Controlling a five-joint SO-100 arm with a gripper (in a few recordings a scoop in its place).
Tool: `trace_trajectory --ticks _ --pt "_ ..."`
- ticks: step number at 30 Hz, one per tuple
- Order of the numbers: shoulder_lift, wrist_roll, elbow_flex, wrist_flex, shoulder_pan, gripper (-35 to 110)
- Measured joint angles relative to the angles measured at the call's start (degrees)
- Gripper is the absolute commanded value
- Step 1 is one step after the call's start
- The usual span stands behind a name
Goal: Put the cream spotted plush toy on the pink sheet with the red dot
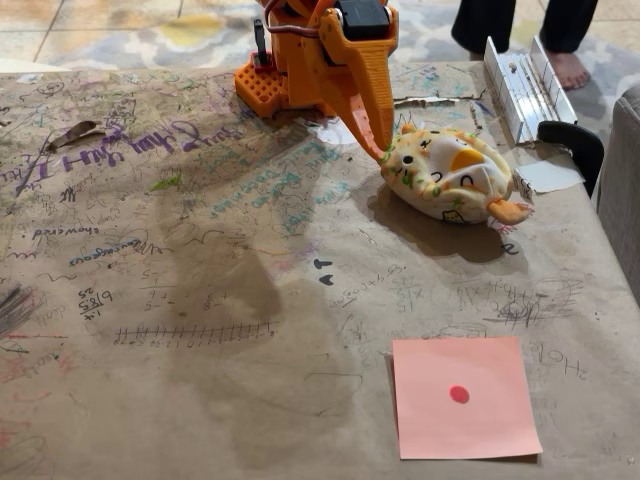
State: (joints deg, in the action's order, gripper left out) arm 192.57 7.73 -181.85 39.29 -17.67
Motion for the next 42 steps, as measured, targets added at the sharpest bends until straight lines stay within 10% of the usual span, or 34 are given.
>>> trace_trajectory --ticks 19,24,33,42 --pt "0.0 2.2 0.0 0.97 -3.87 0" --pt "-2.81 11.34 2.81 9.84 -8.61 19" --pt "-41.22 29.71 33.66 31.9 -18.37 37" --pt "-90.09 38.23 43.59 28.56 -26.46 24"
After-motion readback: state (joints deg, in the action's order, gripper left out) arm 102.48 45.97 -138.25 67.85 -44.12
